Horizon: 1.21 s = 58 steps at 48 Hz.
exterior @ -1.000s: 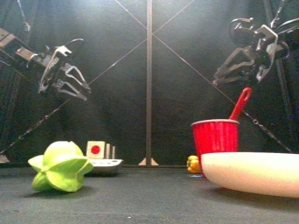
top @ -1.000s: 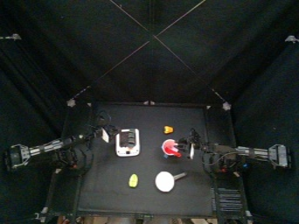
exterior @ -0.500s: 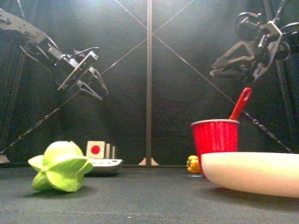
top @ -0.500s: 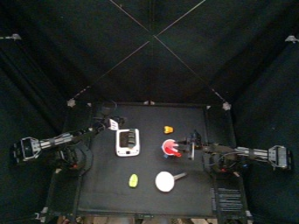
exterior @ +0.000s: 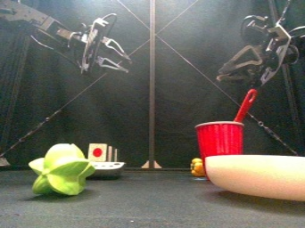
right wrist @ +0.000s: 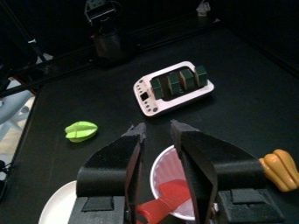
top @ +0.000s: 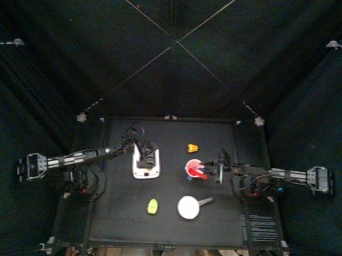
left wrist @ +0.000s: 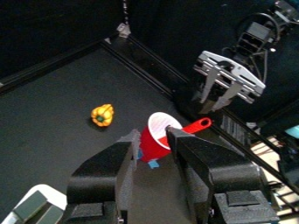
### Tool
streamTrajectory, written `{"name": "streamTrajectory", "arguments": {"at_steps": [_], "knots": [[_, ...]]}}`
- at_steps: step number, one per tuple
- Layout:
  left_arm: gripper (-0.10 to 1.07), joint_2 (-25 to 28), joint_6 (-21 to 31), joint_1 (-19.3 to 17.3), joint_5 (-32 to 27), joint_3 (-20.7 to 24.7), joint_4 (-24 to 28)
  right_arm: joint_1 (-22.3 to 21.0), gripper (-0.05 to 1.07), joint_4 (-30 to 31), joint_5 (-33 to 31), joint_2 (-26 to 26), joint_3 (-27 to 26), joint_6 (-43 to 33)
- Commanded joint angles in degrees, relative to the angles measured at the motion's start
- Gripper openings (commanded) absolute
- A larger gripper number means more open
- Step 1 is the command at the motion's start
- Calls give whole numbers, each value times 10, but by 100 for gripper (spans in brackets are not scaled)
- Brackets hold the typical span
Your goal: Grab green sushi piece from stove
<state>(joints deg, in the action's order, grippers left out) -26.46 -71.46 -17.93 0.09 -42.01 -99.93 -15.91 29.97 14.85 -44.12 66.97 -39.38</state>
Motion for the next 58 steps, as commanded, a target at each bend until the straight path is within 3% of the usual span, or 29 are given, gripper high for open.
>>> {"name": "streamTrajectory", "arguments": {"at_steps": [1, 5, 9, 11, 21, 29, 37, 50, 58], "knots": [[73, -1, -1, 0, 2, 17, -13, -2, 71, -3, 6, 0, -4, -1], [73, 3, -5, 2, -2, 11, 11, -2, 71, -5, 6, 0, -4, -1], [74, 10, -6, 4, 1, 6, 93, -2, 71, -5, 6, 0, -3, -1], [74, 11, -2, 3, 6, 4, 102, -2, 71, -5, 6, 0, -4, -1], [74, 19, -1, -10, 47, 2, 34, -2, 71, -6, 6, 0, -3, -2], [74, 19, -8, -39, 97, -11, -75, -2, 71, -6, 6, 1, -4, -3], [74, 18, -65, -34, 107, -2, -19, -2, 71, -6, 7, 1, -4, -2], [76, 25, -105, -22, 130, 22, -32, -2, 71, -8, 7, 3, -4, -3], [79, 25, -136, -18, 98, 23, -75, -2, 71, -9, 6, 3, -4, -2]]}}
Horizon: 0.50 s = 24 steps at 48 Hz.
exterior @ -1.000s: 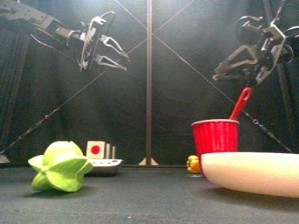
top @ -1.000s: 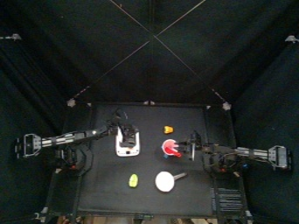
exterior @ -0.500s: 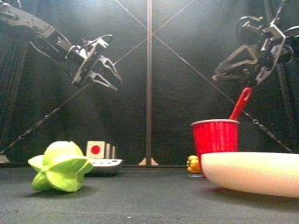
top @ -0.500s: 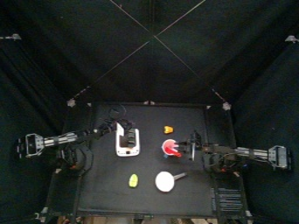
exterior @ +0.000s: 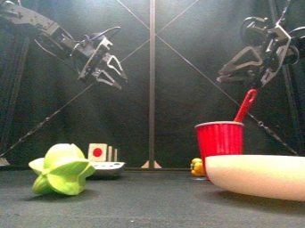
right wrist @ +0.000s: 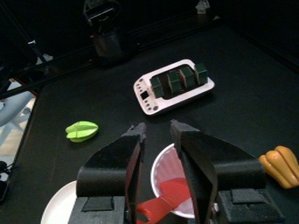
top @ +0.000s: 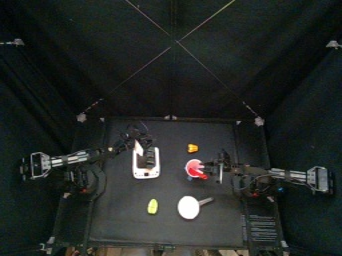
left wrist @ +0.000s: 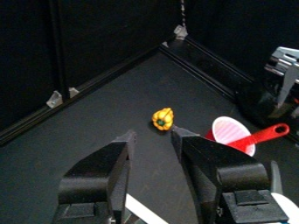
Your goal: Grab green sushi piece from stove
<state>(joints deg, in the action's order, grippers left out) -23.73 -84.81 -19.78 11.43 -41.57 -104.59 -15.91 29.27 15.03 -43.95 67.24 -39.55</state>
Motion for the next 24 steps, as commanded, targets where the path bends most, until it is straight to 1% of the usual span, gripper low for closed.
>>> {"name": "streamTrajectory", "arguments": {"at_steps": [1, 3, 8, 11, 16, 19, 21, 22, 24], "knots": [[79, -4, -3, -1, -16, 18, -41, -2, 71, -3, 5, 1, -7, 0], [80, -8, -11, -2, -11, 20, -58, -2, 71, -4, 5, 1, -7, -1], [80, -10, -43, -2, 15, 25, -45, -2, 71, -4, 4, 1, -7, 0], [80, -10, -66, -1, 33, 31, -47, -2, 71, -4, 5, 1, -7, 0], [81, -9, -126, 2, 76, 46, -62, -2, 71, -4, 5, 1, -7, 0], [81, -7, -166, 6, 123, 59, -94, -3, 71, -5, 4, 2, -7, 0], [81, -6, -201, 12, 164, 70, -131, -3, 71, -5, 4, 2, -7, 0], [81, -4, -235, 16, 197, 81, -163, -2, 71, -4, 5, 2, -7, 0], [81, -4, -288, 18, 242, 97, -210, -3, 71, -5, 5, 1, -7, 0]]}}
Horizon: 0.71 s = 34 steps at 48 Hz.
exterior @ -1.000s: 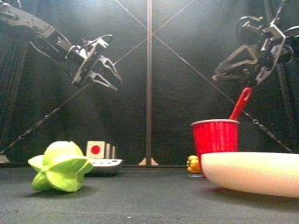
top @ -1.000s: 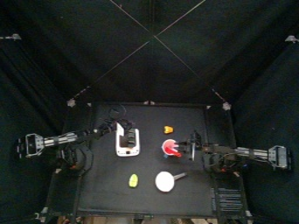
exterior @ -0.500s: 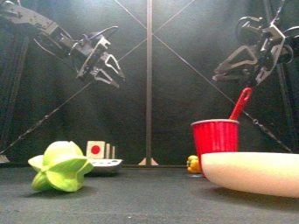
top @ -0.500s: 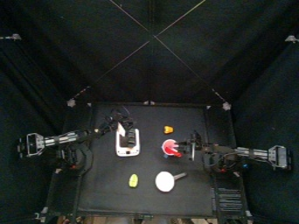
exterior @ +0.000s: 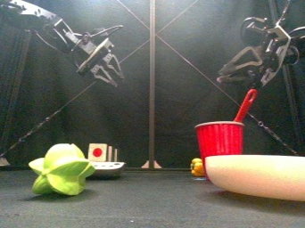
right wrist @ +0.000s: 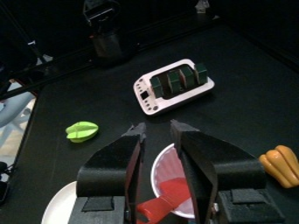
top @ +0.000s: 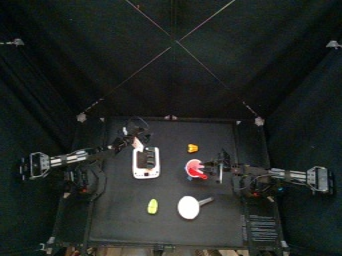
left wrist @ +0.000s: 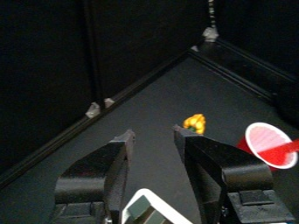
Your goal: Grab green sushi piece from stove
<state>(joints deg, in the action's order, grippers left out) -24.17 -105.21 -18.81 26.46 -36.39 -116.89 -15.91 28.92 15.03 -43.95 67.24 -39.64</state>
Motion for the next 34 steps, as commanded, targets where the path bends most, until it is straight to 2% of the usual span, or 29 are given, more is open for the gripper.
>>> {"name": "streamTrajectory", "arguments": {"at_steps": [1, 5, 9, 12, 19, 28, 34], "knots": [[81, 2, -116, 10, 113, 53, -113, -2, 71, -2, 5, 2, -7, 1], [81, 5, -238, 9, 197, 95, -241, -3, 71, -1, 5, 2, -7, 1], [81, 13, -346, 3, 253, 134, -378, -4, 71, -1, 5, 2, -8, 1], [81, 19, -385, -2, 253, 148, -427, -4, 71, -1, 4, 2, -8, 1], [81, 34, -370, -7, 249, 149, -452, -4, 71, -2, 4, 2, -8, 1], [81, 63, -314, -28, 244, 112, -450, -4, 71, -2, 4, 2, -6, 1], [83, 74, -294, -36, 205, 87, -436, -4, 71, -2, 5, 2, -5, 1]]}}
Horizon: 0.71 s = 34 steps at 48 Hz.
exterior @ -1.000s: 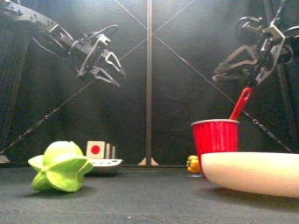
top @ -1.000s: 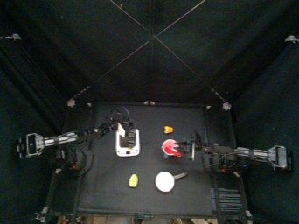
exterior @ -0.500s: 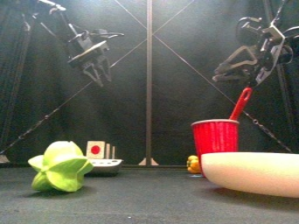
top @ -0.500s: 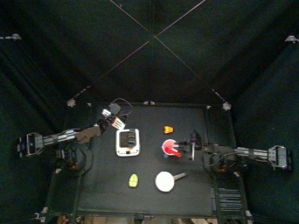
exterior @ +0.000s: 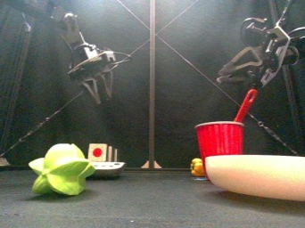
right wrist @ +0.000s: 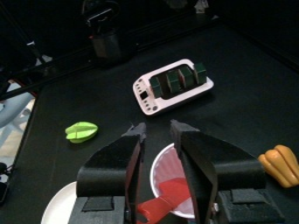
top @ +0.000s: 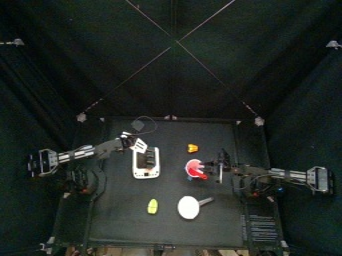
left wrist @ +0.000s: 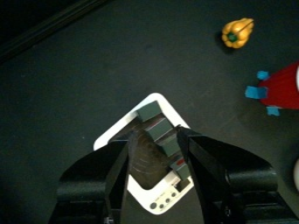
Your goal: Grab green sushi piece from stove
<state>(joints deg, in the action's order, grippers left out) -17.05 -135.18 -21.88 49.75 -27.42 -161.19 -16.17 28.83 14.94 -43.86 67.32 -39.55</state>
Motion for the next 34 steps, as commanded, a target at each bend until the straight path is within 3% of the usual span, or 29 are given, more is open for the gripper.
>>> {"name": "streamTrajectory", "arguments": {"at_steps": [1, 12, 21, 34], "knots": [[84, 4, 7, -6, -40, -5, 8, -2, 71, -1, 6, 1, -6, 0], [101, 21, 15, -12, -142, -47, -5, -2, 71, -1, 6, 1, -4, 0], [103, 66, 45, -22, -144, -48, -35, -1, 71, -1, 5, 1, 1, 0], [102, 125, 75, -29, -142, -23, -35, -2, 71, -1, 2, 1, 2, 0]]}}
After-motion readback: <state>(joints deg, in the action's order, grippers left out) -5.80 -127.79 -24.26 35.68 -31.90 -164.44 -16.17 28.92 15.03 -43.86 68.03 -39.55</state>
